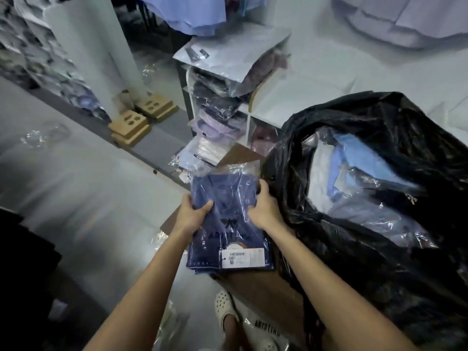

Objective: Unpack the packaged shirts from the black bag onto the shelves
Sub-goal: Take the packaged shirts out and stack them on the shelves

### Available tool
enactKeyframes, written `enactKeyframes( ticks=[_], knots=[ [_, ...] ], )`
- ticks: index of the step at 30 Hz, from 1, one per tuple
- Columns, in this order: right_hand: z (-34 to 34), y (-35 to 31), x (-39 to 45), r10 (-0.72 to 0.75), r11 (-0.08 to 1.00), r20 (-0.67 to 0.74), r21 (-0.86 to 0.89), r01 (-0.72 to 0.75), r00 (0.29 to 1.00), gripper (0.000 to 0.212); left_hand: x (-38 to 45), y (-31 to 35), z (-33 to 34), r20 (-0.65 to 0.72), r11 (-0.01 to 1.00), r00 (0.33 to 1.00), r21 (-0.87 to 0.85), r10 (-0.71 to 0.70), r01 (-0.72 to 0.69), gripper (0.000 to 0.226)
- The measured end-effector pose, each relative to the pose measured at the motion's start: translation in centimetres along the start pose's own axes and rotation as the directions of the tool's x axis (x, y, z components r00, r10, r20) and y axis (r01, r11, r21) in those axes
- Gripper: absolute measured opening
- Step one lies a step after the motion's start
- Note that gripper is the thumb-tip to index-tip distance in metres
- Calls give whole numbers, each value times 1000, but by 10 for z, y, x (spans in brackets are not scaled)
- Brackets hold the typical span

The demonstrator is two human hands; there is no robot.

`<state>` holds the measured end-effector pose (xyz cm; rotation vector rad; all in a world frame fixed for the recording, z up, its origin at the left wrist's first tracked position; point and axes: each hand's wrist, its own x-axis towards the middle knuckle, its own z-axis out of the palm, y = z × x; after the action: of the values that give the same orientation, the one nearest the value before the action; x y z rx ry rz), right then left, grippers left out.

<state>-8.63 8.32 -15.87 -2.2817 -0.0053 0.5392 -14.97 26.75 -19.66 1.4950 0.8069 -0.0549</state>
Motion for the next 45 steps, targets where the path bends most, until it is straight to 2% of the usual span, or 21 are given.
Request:
enactKeyframes(
  ticks=[2,4,6,7,9,11,15,17,19,21,23,27,29,31,35,36,38,39,40,42,45],
  knots=[
    [11,7,2,6,998,54,-68,-2,999,80,5,-14,-1,-25,996,1000,94,-1,4,55],
    [20,13,0,1,996,70,-93,5,998,66,11,-25,-6,-41,984,999,178,18,-10,75],
    [25,14,-3,-66,992,28,-107,68,997,56,17,-31,-8,-76,954,996,300,44,-19,89],
    [27,15,-5,-119,986,-5,-122,117,993,57,13,-27,-6,-89,929,995,370,50,-13,91],
    [30,10,-11,-233,966,-30,-127,227,972,61,5,-17,-1,-117,886,991,464,71,-9,87],
    [31,0,-15,-348,932,-39,-121,341,937,60,0,-4,4,-136,873,980,483,142,-60,81],
    [11,-28,-26,-408,912,-37,-52,406,912,51,-10,38,16,-95,860,933,430,346,-275,61],
    [-7,-44,-35,-490,870,-125,-14,493,862,43,-15,72,25,-80,840,877,339,475,-424,50],
    [-29,-56,-45,-599,786,-270,-14,619,754,38,-25,112,37,-4,817,836,213,549,-536,41],
    [-56,-60,-55,-630,721,-397,19,693,667,31,-38,150,55,139,789,797,118,588,-603,40],
    [-89,-59,-67,-579,706,-528,56,706,621,25,-54,182,79,278,729,720,91,636,-679,37],
    [-157,-27,-83,-421,752,-734,46,657,533,19,-81,209,143,526,613,546,58,652,-788,28],
    [-186,-1,-86,-316,805,-769,92,585,556,17,-89,210,177,686,537,428,64,588,-841,31],
    [-207,27,-91,-211,866,-756,149,477,620,14,-97,205,212,815,401,335,140,473,-905,36],
    [-227,79,-102,-94,925,-738,183,332,669,18,-103,180,273,932,67,226,216,285,-974,43],
    [-229,89,-105,-74,933,-728,190,305,682,20,-103,174,285,939,-44,229,248,258,-968,47],
    [-232,106,-111,-44,951,-697,190,243,716,24,-105,168,300,923,-291,299,363,241,-885,53],
    [-234,112,-114,-27,962,-677,181,202,736,24,-107,169,305,914,-385,311,395,262,-834,49],
    [-235,118,-117,-11,972,-655,171,163,756,25,-109,170,309,908,-439,304,407,287,-801,42],
    [-236,125,-122,-8,985,-622,131,114,783,27,-115,175,310,897,-464,315,433,310,-773,30],
    [-233,129,-126,-44,991,-614,72,111,788,33,-124,188,304,883,-394,346,455,318,-799,28]
  ],
)
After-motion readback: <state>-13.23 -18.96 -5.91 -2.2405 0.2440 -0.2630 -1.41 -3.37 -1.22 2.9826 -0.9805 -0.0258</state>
